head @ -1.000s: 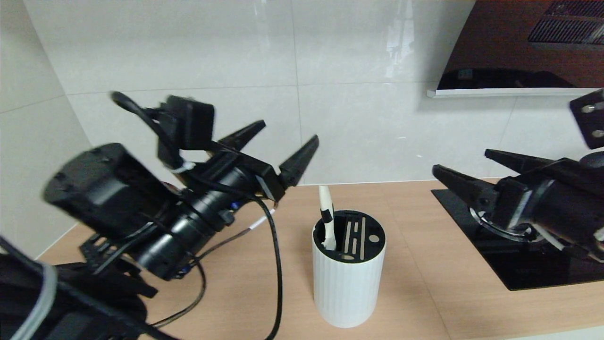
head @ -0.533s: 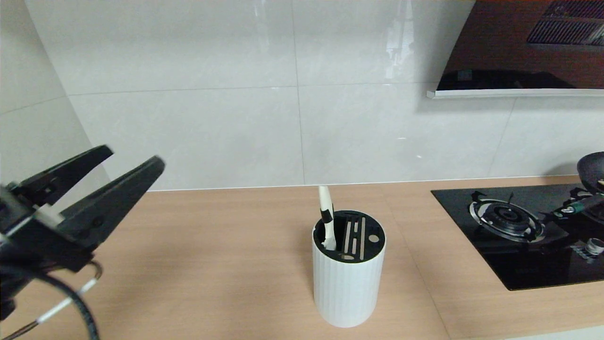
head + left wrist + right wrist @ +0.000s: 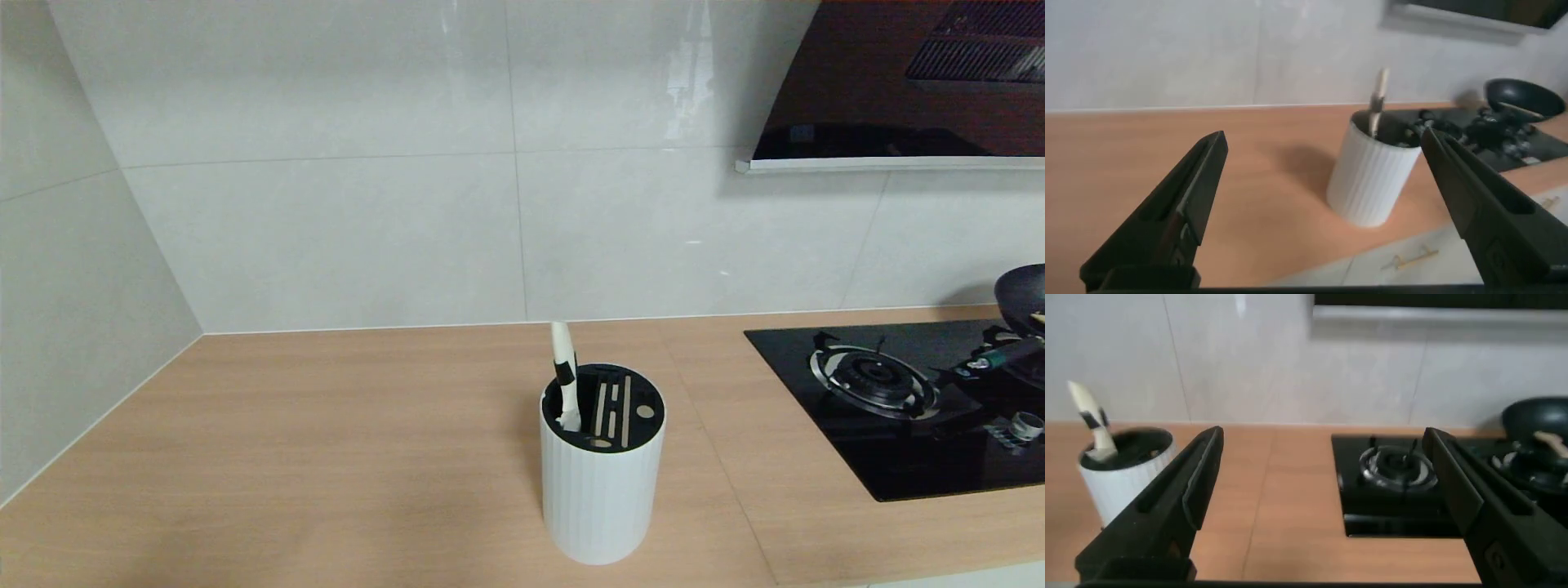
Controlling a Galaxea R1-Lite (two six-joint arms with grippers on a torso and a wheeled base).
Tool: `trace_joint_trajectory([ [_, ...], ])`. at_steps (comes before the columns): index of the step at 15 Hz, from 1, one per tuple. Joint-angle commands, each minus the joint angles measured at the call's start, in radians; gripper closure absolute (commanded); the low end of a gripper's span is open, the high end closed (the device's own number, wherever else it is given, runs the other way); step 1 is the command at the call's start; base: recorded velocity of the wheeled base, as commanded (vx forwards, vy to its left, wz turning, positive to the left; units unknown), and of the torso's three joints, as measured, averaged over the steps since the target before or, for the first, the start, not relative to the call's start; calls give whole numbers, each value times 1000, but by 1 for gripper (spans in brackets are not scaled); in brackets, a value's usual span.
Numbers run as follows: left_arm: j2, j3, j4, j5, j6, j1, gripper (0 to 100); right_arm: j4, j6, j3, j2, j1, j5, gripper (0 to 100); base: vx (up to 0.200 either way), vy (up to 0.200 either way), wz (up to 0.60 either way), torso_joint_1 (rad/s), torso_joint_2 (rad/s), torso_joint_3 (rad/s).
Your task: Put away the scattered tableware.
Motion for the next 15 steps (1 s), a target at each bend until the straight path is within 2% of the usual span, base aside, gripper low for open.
trace_joint_trajectory([
  [1,-172,47,10,-7,16,99,0,-4,-1,30,-64,-46,-2,0,0,0,0,0,0,0],
  [2,-213,72,19,-8,24,129,0,-19,2,45,-64,-49,-9,0,0,0,0,0,0,0],
  [3,-259,106,38,-1,45,148,0,-76,3,71,-64,-60,-19,0,0,0,0,0,0,0],
  [5,-265,158,30,55,94,148,0,-148,-12,139,-71,-109,-14,0,0,0,0,0,0,0],
  [6,-267,173,30,56,122,148,0,-150,-30,162,-105,-158,0,0,0,0,0,0,0,0],
  [7,-268,222,15,82,191,148,0,-150,-84,258,-165,-181,67,0,0,0,0,0,0,0],
  [8,-268,233,18,147,205,148,0,-205,-99,340,-163,-181,43,0,0,0,0,0,0,0],
  [9,-268,235,76,211,214,148,0,-314,-105,438,-163,-181,10,0,0,0,0,0,0,0],
  [10,-268,233,157,255,240,146,0,-306,-109,453,-163,-181,15,0,0,0,0,0,0,0],
  [12,-268,232,156,259,232,146,0,-231,-107,453,-163,-181,30,0,0,0,0,0,0,0],
  [13,-268,235,164,205,235,146,0,-147,-105,453,-163,-181,73,0,0,0,0,0,0,0],
  [14,-268,235,170,193,237,146,0,-130,-105,453,-162,-181,79,0,0,0,0,0,0,0],
  [15,-268,236,179,136,235,145,0,-73,-21,442,-162,-181,214,0,0,0,0,0,0,0],
])
